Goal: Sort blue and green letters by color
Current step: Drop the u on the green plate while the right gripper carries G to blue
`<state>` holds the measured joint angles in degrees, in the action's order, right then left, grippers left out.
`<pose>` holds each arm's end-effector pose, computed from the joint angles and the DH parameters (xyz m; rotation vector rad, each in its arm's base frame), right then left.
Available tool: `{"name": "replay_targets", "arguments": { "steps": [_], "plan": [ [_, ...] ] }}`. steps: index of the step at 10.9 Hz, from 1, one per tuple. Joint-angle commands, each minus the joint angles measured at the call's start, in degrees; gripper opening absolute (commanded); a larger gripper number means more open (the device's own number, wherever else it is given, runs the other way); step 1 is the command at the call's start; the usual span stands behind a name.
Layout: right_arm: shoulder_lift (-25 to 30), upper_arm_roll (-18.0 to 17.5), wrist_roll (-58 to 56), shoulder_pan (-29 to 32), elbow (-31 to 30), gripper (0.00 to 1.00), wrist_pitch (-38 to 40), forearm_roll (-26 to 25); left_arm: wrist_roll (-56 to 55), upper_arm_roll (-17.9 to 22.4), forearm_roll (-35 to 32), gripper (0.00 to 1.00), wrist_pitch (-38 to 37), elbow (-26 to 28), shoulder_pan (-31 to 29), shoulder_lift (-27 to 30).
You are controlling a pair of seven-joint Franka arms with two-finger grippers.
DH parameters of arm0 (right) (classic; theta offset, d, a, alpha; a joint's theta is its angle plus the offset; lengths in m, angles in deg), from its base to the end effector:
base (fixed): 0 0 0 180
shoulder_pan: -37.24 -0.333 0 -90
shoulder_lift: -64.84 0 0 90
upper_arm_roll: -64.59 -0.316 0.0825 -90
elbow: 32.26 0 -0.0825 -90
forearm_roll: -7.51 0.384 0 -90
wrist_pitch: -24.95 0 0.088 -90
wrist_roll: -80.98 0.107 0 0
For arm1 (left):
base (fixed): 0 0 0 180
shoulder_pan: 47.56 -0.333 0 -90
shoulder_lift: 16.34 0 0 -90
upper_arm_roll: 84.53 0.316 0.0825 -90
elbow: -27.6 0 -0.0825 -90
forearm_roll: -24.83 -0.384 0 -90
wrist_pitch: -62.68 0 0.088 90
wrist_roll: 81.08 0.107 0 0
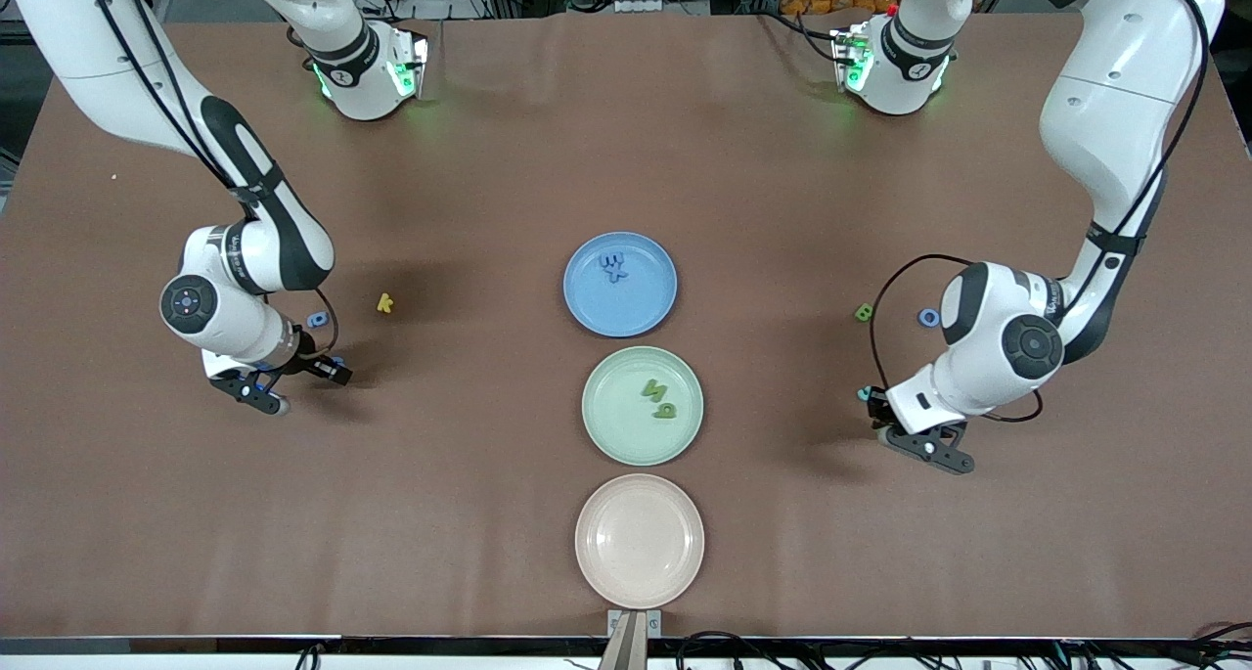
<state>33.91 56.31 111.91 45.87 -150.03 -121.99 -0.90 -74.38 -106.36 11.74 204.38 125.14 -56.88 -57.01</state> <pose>0.5886 -0.0012 0.1700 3.0557 -0.6855 -0.0307 0.6752 -0.1203 0.2148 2.9787 -0.6171 0.1774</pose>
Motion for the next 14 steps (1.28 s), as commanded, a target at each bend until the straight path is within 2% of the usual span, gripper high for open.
{"name": "replay_targets", "arguments": {
  "steps": [1,5,6,7,9,11,13,14],
  "plan": [
    [-0.19,-0.34,0.62,0.69,-1.41,0.28,-0.63,-1.44,-0.19,-5.05,1.58,0.00,-1.68,-1.99,0.88,0.60],
    [0.25,-0.43,0.80,0.51,-1.50,0.27,-0.54,-1.18,-11.85,-5.24,1.58,0.00,-1.68,-4.29,10.53,0.51],
    [0.95,-0.43,0.80,0.51,-1.24,0.24,0.16,-1.09,-17.02,-5.15,1.84,0.00,-1.68,-4.38,12.64,-0.10],
    [2.43,-0.51,0.72,0.25,-1.33,0.20,0.51,-0.83,-22.55,-5.15,1.67,0.00,-1.68,-5.86,15.10,-0.89],
    [5.25,-0.51,2.11,-1.85,-1.07,0.20,4.19,1.62,-31.09,-4.02,1.58,0.00,-1.68,-9.63,20.72,-3.34],
    [6.75,-0.69,5.18,-5.45,-1.15,0.20,4.56,6.63,-35.43,-1.12,1.67,0.00,-0.55,-12.71,25.73,-5.72],
    [7.37,-1.47,12.10,-10.28,-0.98,0.20,5.17,8.05,-39.72,2.47,1.67,0.00,2.43,-14.48,31.53,-8.01],
    [7.37,-2.87,16.49,-11.87,-0.80,0.20,5.09,8.05,-40.70,5.28,1.67,0.09,2.53,-14.66,34.25,-8.28]
  ]
}}
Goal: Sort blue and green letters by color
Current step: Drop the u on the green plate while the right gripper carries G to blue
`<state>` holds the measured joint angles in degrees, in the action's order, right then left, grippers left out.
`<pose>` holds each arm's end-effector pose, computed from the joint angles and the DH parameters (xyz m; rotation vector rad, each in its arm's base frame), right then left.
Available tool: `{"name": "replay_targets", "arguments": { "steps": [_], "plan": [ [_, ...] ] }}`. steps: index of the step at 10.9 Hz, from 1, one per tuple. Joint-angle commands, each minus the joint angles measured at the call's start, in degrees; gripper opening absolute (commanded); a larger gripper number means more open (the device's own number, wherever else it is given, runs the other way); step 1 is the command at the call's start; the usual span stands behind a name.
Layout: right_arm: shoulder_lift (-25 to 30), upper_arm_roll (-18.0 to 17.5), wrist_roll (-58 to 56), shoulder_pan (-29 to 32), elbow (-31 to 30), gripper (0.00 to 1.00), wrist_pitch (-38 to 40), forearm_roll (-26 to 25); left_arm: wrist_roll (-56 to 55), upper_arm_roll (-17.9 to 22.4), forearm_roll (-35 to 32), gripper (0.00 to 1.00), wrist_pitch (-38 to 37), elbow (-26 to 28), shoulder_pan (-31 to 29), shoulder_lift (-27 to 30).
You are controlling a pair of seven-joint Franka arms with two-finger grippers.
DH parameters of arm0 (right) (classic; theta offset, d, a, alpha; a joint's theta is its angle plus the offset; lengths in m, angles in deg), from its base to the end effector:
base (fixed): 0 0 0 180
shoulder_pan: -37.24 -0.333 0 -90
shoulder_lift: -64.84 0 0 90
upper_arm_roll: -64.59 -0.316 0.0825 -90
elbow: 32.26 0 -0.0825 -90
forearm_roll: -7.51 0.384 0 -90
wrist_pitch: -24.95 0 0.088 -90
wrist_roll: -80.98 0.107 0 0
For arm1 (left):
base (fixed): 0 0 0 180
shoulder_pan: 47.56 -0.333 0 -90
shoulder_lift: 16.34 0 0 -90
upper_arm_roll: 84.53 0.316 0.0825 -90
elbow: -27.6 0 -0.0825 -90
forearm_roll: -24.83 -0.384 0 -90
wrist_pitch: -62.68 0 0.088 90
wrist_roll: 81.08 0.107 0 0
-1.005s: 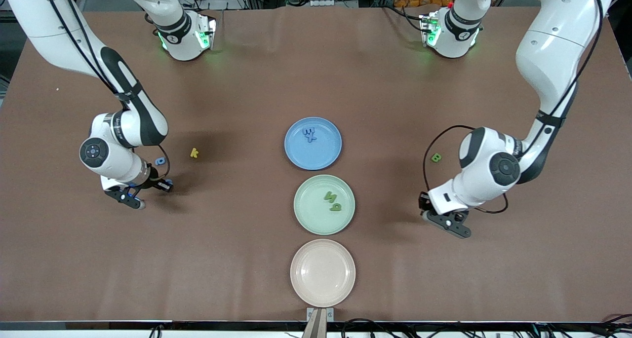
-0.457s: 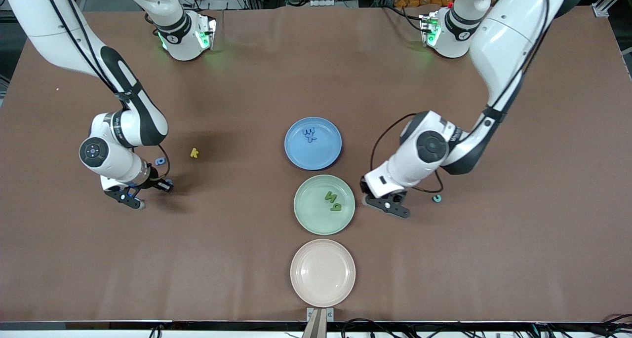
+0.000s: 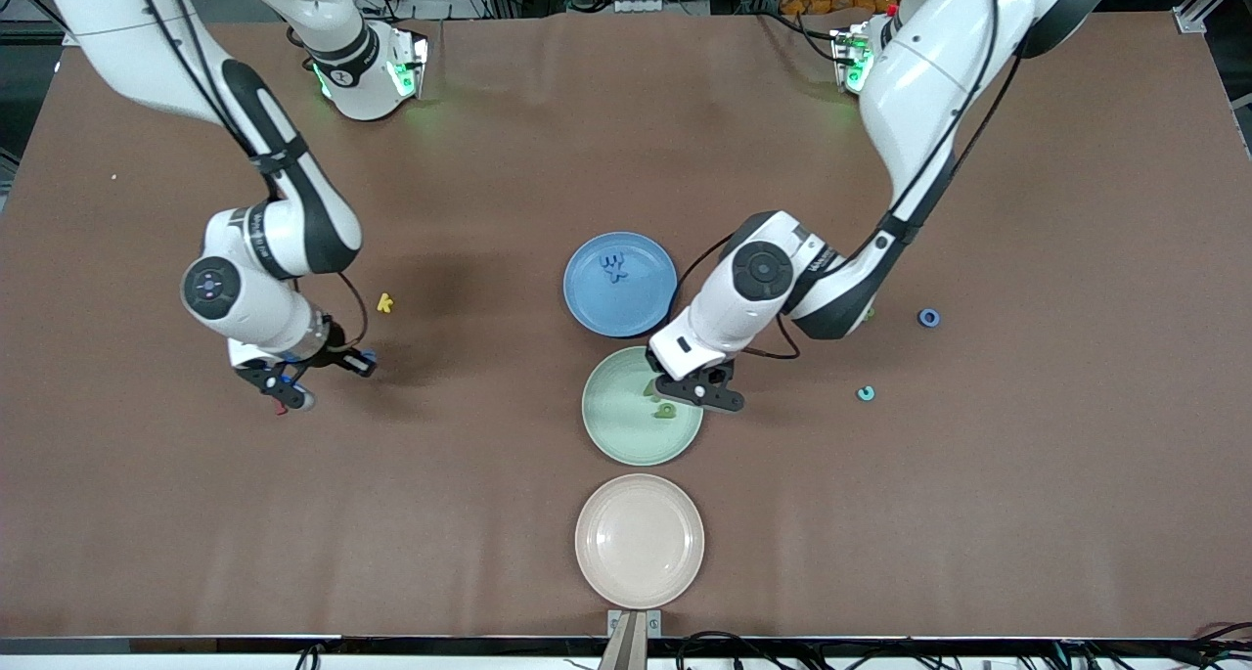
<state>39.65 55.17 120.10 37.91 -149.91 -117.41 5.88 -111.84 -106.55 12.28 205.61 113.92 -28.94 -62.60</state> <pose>0.5879 0.0891 0.2233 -2.9892 0.7997 0.0357 0.5906 -0.4369 0.2351 2.8918 -0.2754 0.1965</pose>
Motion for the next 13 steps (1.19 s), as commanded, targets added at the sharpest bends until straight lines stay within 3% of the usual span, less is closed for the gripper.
{"name": "replay_targets", "arguments": {
  "steps": [1,2,3,5,9,12,13],
  "plan": [
    [1.46,-2.96,12.00,-6.11,-0.92,0.20,0.50,1.28,-3.17,7.68,1.12,0.37,1.30,-3.52,8.00,-2.69],
    [1.20,-2.97,15.69,-9.52,-0.92,0.20,0.59,1.28,-2.82,7.96,1.12,0.72,1.30,-3.61,8.36,-2.69],
    [1.02,-2.97,18.69,-11.82,-0.92,0.20,0.59,1.28,-2.56,7.96,0.95,1.00,1.30,-3.61,8.11,-2.69],
    [0.76,-3.85,25.19,-17.09,-0.74,0.20,0.51,1.28,-3.17,7.96,1.03,1.00,1.22,-3.61,7.49,-1.65],
    [-0.99,-10.25,35.57,-21.24,2.76,0.20,0.51,1.19,-3.00,7.88,0.42,1.00,-0.79,-3.09,3.29,3.01],
    [-4.51,-11.76,40.77,-25.54,7.94,0.20,0.42,1.10,-1.60,7.96,-0.10,1.00,-8.08,-2.39,0.30,7.75],
    [-5.56,-11.76,41.73,-26.68,9.61,0.27,0.42,1.10,1.63,7.96,-0.11,1.00,-11.50,-2.12,-0.85,9.42]
  ]
}}
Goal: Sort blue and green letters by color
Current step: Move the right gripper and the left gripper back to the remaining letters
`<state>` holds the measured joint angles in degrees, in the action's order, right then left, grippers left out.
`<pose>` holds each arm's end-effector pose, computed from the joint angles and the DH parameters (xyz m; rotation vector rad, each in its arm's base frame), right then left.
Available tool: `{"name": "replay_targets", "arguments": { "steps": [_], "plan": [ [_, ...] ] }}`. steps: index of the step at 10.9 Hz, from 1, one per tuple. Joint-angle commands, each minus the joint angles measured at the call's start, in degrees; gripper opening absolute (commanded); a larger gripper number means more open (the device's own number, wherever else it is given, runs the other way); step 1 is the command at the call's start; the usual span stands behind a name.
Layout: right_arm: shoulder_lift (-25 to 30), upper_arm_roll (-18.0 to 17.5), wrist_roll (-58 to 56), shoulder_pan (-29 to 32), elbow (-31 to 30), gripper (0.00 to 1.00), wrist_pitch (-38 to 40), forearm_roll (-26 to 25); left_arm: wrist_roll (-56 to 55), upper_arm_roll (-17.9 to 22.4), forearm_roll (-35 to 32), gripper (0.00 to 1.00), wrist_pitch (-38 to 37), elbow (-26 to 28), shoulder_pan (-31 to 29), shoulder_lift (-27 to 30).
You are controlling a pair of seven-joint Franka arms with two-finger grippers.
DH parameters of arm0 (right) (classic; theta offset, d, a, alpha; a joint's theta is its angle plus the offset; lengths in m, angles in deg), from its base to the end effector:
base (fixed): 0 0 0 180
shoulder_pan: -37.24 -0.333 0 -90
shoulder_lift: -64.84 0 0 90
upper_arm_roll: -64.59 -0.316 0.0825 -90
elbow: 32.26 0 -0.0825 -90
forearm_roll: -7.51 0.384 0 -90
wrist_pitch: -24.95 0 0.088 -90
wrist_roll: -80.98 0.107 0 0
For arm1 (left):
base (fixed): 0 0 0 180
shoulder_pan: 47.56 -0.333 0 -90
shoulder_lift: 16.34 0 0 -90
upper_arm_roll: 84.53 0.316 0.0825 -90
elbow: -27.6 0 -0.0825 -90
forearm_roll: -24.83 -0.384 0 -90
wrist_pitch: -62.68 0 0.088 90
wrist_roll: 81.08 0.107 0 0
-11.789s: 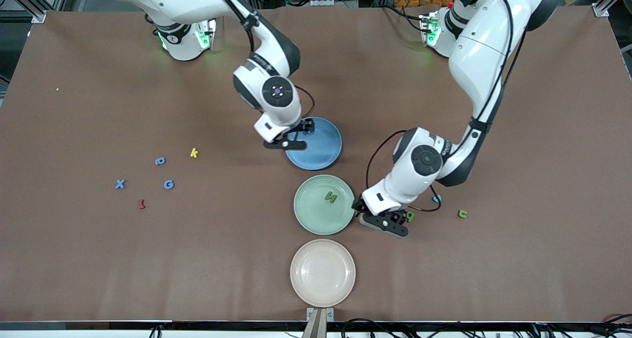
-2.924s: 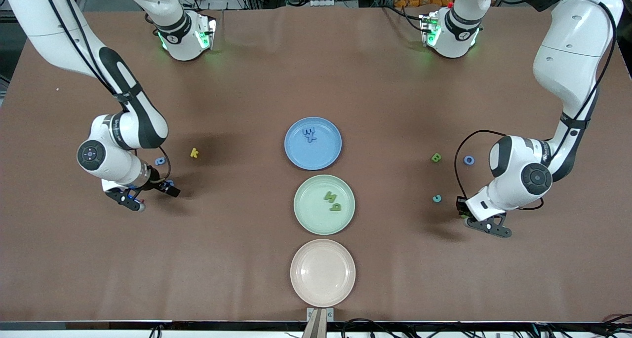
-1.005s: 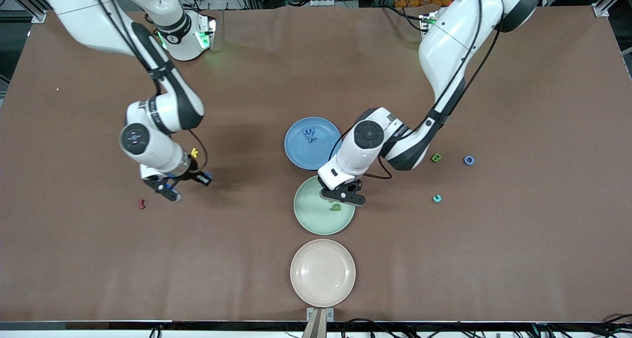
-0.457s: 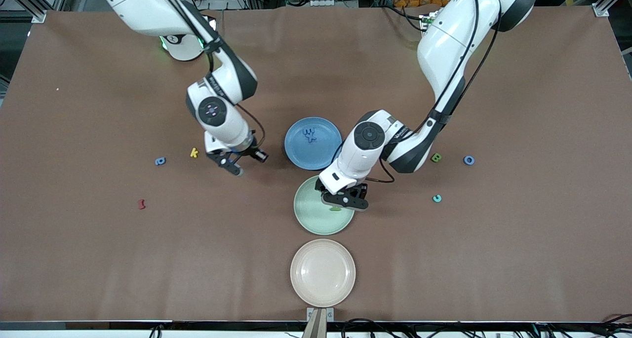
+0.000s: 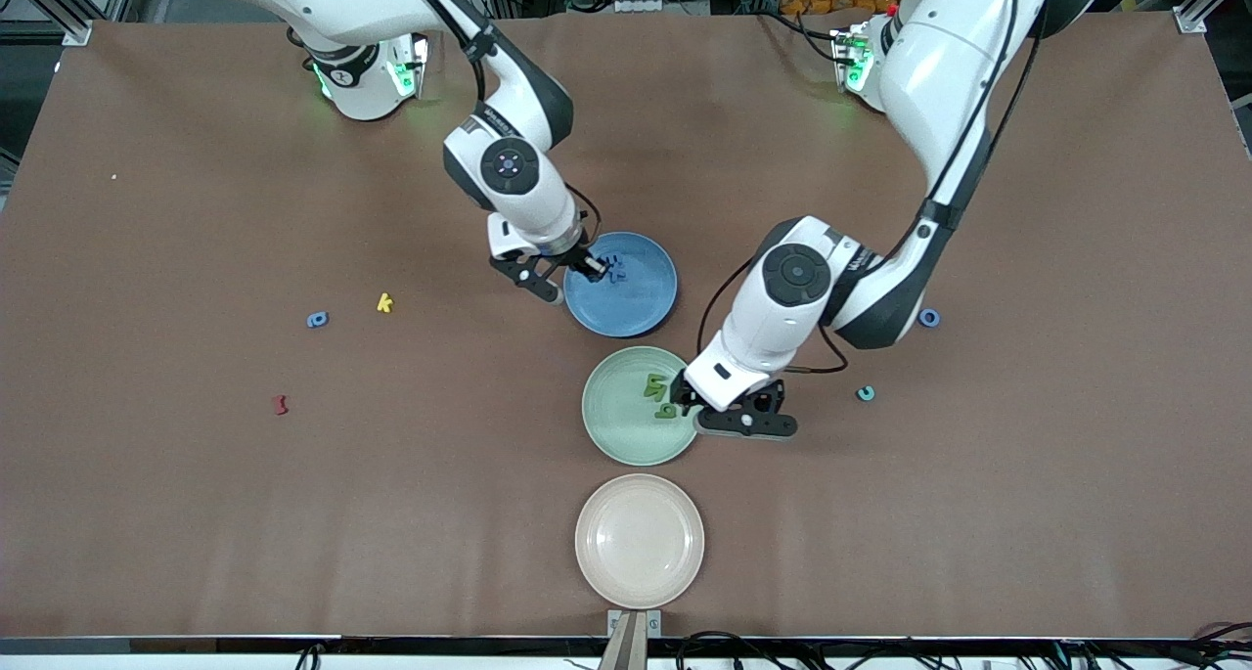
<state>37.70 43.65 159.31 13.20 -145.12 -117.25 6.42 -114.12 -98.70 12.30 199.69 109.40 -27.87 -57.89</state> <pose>0.4468 0.4332 0.2499 -2.8667 0.9026 0.1496 0.6443 -0.3818 0.3011 2.9879 -0.1098 0.3414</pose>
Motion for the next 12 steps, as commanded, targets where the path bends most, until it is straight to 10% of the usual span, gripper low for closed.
{"name": "replay_targets", "arguments": {
  "steps": [1,7,12],
  "plan": [
    [-4.14,-0.24,3.40,-2.07,5.27,0.99,0.17,0.73,7.16,0.11,-0.04,1.00,-9.44,2.40,-2.81,6.03],
    [2.34,-0.24,-5.35,4.76,3.43,1.00,13.42,0.56,10.97,-0.42,-0.13,1.00,-15.20,19.15,-9.92,19.65],
    [6.30,-0.24,-21.60,19.43,-2.53,1.00,17.31,-1.10,16.06,-0.68,0.49,1.00,-4.60,36.46,-14.23,28.10]
  ]
}}
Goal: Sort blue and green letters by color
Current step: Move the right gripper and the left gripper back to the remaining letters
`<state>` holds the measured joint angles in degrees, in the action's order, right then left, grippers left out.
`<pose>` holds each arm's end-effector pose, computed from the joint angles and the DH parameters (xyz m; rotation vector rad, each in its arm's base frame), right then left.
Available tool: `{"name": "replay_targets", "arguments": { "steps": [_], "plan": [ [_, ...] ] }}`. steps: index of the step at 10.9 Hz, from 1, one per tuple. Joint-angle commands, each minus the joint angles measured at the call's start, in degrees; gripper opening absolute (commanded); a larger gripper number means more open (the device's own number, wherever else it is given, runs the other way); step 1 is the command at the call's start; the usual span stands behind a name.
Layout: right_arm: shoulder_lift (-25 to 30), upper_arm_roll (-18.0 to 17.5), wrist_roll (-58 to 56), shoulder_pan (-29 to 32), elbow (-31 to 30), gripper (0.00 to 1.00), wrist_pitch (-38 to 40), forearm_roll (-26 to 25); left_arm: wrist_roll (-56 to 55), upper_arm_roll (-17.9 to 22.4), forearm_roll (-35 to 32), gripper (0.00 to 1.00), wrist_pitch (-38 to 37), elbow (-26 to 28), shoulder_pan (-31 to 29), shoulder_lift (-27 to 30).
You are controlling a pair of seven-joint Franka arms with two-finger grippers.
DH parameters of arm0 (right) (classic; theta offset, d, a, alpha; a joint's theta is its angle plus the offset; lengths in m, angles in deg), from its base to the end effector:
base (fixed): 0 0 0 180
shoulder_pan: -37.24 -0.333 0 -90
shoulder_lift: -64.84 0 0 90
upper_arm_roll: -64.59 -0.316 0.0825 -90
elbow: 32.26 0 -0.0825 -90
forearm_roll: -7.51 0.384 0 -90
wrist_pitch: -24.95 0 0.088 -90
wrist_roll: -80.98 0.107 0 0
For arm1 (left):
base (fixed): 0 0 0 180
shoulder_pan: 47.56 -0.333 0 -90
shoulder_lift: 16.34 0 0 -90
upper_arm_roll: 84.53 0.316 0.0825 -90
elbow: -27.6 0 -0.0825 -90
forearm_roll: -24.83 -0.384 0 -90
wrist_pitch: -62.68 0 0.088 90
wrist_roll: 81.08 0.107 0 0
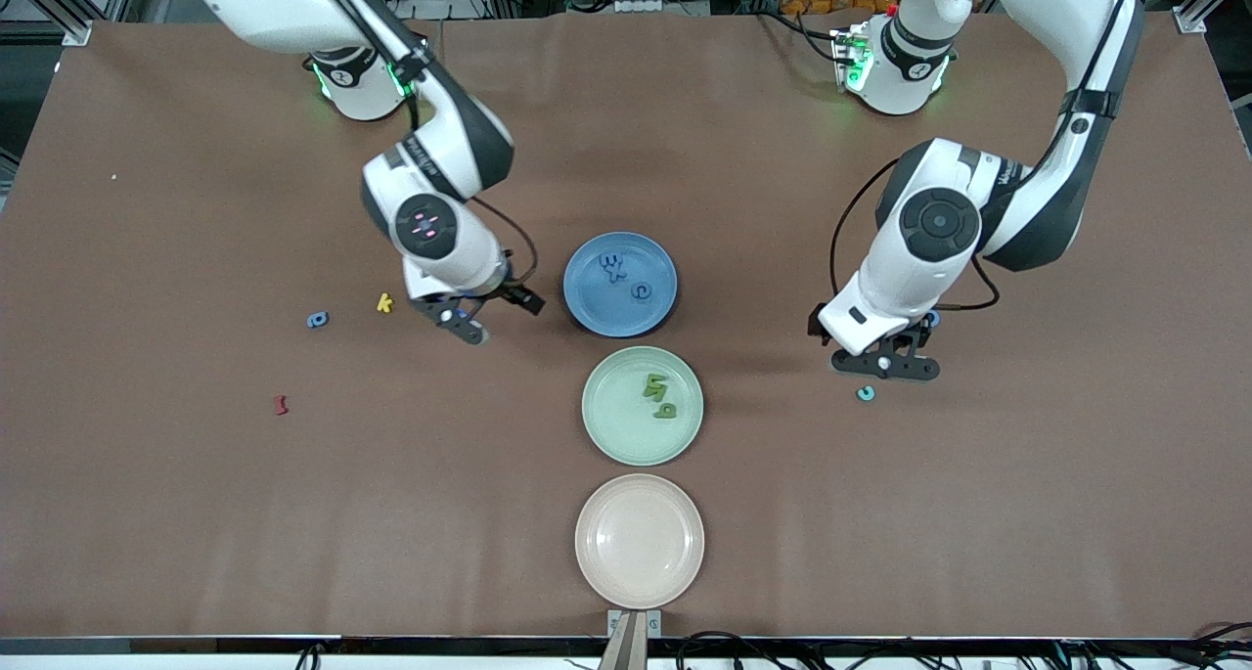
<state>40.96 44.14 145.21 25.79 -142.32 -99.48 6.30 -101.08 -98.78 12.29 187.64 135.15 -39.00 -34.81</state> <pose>0.5212 0.3127 0.2762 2.9840 -0.8731 -0.2927 0.5814 -0.2264 0.3447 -3.0355 0.2483 -0.0491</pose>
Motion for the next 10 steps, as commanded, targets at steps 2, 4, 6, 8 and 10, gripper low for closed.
{"name": "replay_targets", "arguments": {
  "steps": [2,4,6,8,10],
  "plan": [
    [4.44,-0.64,-14.79,14.22,-6.31,1.00,-0.64,-1.77,7.15,-0.60,0.50,1.00,10.56,14.86,-5.72,4.85],
    [5.85,-0.64,-20.60,20.30,-7.27,1.00,-0.99,-1.95,12.24,-0.60,0.50,1.00,11.36,16.45,-7.75,4.24],
    [7.43,-0.64,-26.84,25.66,-10.16,1.00,-3.96,-2.56,17.25,-0.60,0.59,1.00,11.71,16.46,-8.90,2.31],
    [8.49,-0.64,-31.85,30.32,-14.64,1.00,-9.49,-4.49,17.36,-0.60,0.68,1.00,11.80,16.98,-8.82,0.64],
    [9.63,-0.47,-33.11,33.06,-20.17,1.00,-15.90,-5.72,20.14,-0.60,0.59,1.00,11.88,18.04,-8.90,0.28]
  ]
}}
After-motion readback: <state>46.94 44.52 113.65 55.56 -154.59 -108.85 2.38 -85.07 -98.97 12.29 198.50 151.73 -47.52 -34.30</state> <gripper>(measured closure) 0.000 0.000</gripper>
